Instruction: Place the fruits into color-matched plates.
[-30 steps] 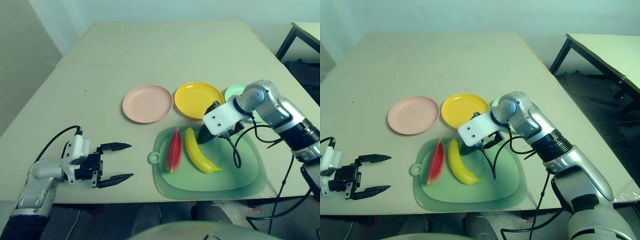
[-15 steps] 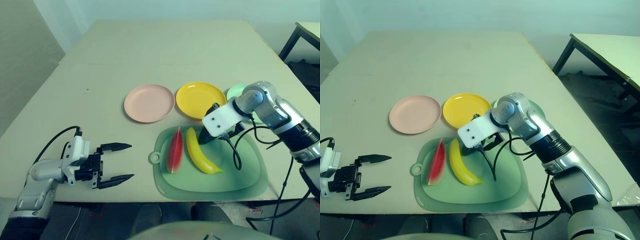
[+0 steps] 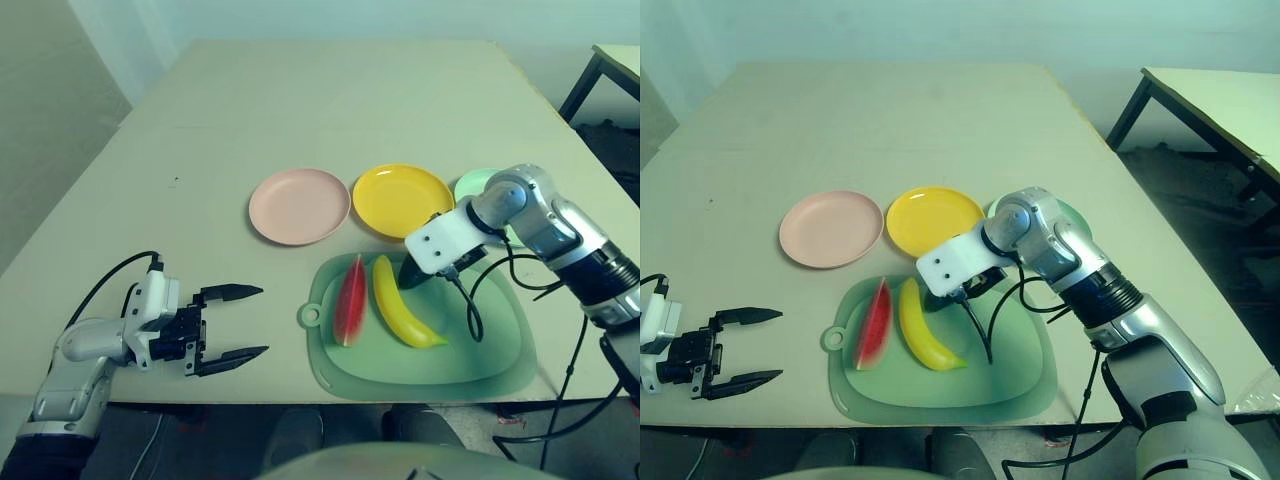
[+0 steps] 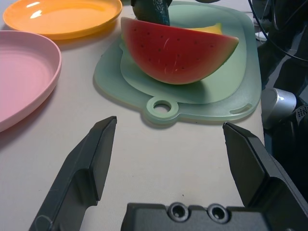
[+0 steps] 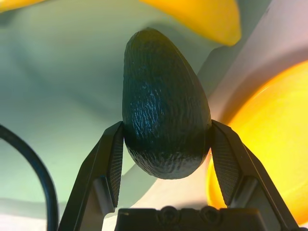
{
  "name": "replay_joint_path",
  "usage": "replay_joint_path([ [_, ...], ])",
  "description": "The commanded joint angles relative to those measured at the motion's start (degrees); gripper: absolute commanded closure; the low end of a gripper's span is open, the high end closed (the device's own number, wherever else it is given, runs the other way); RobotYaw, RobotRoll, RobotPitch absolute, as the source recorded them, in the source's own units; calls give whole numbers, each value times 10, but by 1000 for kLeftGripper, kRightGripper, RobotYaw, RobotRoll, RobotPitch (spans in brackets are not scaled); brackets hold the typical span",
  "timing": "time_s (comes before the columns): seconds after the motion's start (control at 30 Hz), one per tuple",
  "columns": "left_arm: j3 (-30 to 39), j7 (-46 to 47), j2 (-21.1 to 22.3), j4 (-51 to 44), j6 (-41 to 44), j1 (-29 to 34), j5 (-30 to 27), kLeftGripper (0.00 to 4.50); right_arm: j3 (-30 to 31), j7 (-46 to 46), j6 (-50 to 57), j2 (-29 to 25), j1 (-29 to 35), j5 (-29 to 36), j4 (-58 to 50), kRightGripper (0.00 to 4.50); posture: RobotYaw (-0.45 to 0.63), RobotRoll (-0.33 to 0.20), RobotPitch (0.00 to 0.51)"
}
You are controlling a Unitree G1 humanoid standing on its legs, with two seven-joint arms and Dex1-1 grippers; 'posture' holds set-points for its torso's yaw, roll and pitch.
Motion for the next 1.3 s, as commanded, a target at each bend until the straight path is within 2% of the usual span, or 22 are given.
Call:
replay_joint_path([
  [0.03,4,-4,1,-2,-2,-3,-3,0,-17,17,26,-15,-25,21,-13,1621,58,0,69],
  [0.27,0,-14,1,2,1,-9,-7,0,-25,11,40,-23,-64,23,29,1621,50,0,64],
  [0.43,1,-18,2,1,7,-11,-12,0,-27,-8,19,-24,-99,7,106,1621,49,0,59],
  [0.7,15,-4,-3,-7,39,-26,-43,0,-10,-126,-86,2,-191,-76,420,1621,54,0,54],
  [0.9,20,4,-4,-13,46,-25,-45,0,-6,-188,-125,20,-247,-120,566,1621,59,0,55],
  [1.2,22,14,-4,-21,44,-14,-39,0,17,-300,-148,36,-249,-184,671,1621,74,0,61],
  [1.3,24,17,-4,-21,43,-11,-39,0,17,-308,-149,37,-244,-193,685,1621,77,0,63],
])
